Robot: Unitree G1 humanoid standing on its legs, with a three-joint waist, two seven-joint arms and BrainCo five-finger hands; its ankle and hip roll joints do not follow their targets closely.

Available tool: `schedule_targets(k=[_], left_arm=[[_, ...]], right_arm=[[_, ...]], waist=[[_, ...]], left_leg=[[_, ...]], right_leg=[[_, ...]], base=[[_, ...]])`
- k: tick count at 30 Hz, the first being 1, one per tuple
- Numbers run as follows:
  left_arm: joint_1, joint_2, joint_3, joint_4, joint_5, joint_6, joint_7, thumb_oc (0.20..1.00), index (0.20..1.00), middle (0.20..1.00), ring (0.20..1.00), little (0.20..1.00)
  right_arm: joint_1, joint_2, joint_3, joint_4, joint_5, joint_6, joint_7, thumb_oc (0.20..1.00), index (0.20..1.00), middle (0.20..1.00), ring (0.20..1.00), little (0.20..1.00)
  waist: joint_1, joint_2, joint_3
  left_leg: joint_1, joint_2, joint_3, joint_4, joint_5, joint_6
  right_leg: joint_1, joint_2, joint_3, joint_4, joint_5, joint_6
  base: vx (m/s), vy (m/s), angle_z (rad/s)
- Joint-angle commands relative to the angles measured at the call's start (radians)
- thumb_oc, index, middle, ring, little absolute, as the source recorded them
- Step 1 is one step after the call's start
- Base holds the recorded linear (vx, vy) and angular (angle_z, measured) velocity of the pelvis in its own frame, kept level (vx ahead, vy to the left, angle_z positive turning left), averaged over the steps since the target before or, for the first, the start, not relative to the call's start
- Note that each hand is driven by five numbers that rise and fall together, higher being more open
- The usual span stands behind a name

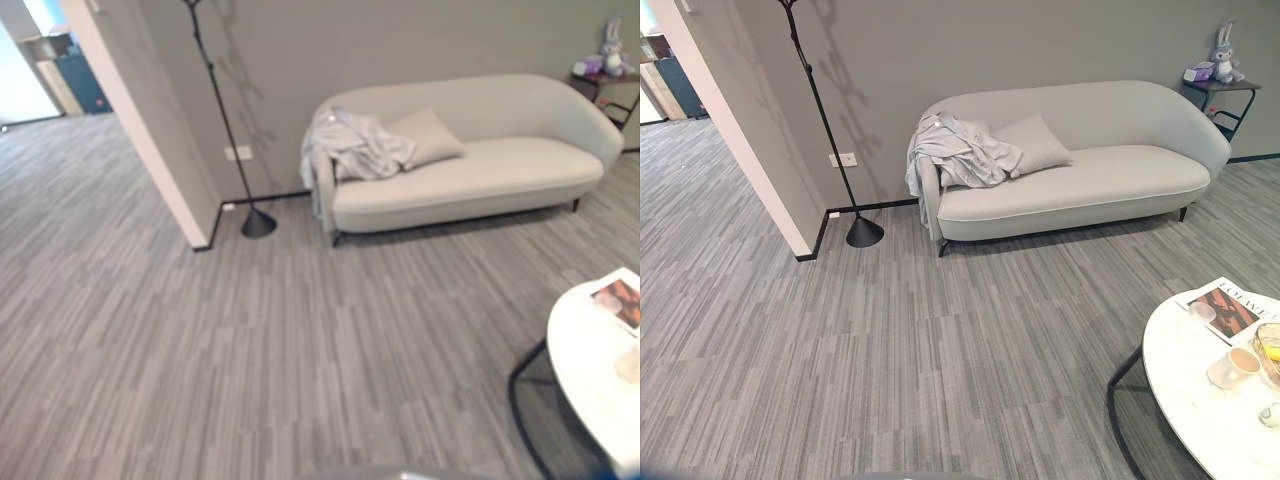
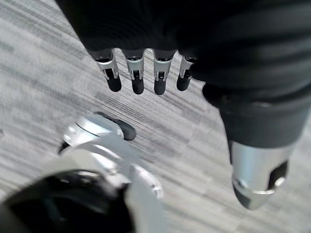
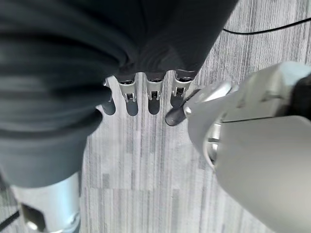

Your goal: Hang the clothes on the sofa on the clothes rack.

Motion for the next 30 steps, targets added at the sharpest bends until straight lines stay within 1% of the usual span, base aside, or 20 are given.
schedule_targets(k=[1,5,9,16,21,25,30], left_arm=[[-0.021,-0.011,0.000,0.032,-0.050,0.000,0.011,1.000,1.000,1.000,1.000,1.000],[-0.025,-0.017,-0.027,0.046,-0.033,0.007,-0.004,1.000,1.000,1.000,1.000,1.000],[-0.032,-0.012,-0.041,0.047,-0.008,0.004,-0.011,1.000,1.000,1.000,1.000,1.000],[-0.052,-0.003,-0.076,0.026,0.026,-0.011,-0.005,1.000,1.000,1.000,1.000,1.000],[-0.052,0.003,-0.086,0.033,0.048,-0.012,-0.009,1.000,1.000,1.000,1.000,1.000],[-0.049,0.009,-0.088,0.043,0.079,-0.011,-0.012,1.000,1.000,1.000,1.000,1.000],[-0.045,0.012,-0.087,0.052,0.097,-0.006,-0.016,1.000,1.000,1.000,1.000,1.000]], right_arm=[[-0.078,0.021,-0.024,0.108,0.033,-0.018,-0.034,1.000,1.000,1.000,1.000,1.000],[-0.091,0.036,0.027,0.095,0.013,-0.005,-0.025,1.000,1.000,1.000,1.000,1.000],[-0.093,0.041,0.052,0.085,-0.010,0.000,-0.016,1.000,1.000,1.000,1.000,1.000],[-0.101,0.052,0.106,0.078,-0.066,0.011,0.007,1.000,1.000,1.000,1.000,1.000],[-0.102,0.051,0.129,0.067,-0.097,0.011,0.019,1.000,1.000,1.000,1.000,1.000],[-0.096,0.055,0.164,0.060,-0.159,0.010,0.030,1.000,1.000,1.000,1.000,1.000],[-0.091,0.053,0.173,0.067,-0.186,0.011,0.035,1.000,1.000,1.000,1.000,1.000]], waist=[[0.016,-0.030,-0.002],[0.010,-0.030,-0.001],[0.007,-0.032,-0.001],[0.015,-0.036,-0.004],[0.017,-0.036,-0.005],[0.021,-0.036,-0.006],[0.023,-0.034,-0.006]], left_leg=[[0.018,-0.015,0.028,-0.104,0.022,-0.039],[0.022,-0.008,0.041,-0.105,0.023,-0.042],[0.024,-0.003,0.045,-0.104,0.024,-0.044],[0.026,0.002,0.039,-0.103,0.025,-0.047],[0.027,0.003,0.041,-0.103,0.026,-0.048],[0.031,0.005,0.043,-0.102,0.027,-0.050],[0.033,0.007,0.042,-0.102,0.027,-0.050]], right_leg=[[0.115,-0.019,0.018,-0.244,0.118,0.074],[0.111,-0.016,0.034,-0.247,0.122,0.073],[0.111,-0.013,0.037,-0.247,0.121,0.069],[0.111,-0.009,0.033,-0.247,0.118,0.067],[0.112,-0.009,0.032,-0.247,0.118,0.066],[0.115,-0.009,0.027,-0.247,0.117,0.064],[0.118,-0.009,0.023,-0.247,0.117,0.064]], base=[[0.00,-0.023,-0.16],[-0.01,-0.054,-0.16],[-0.01,-0.046,-0.14],[-0.01,-0.047,-0.01],[0.00,-0.035,0.00],[0.00,-0.017,0.00],[0.00,-0.007,0.00]])
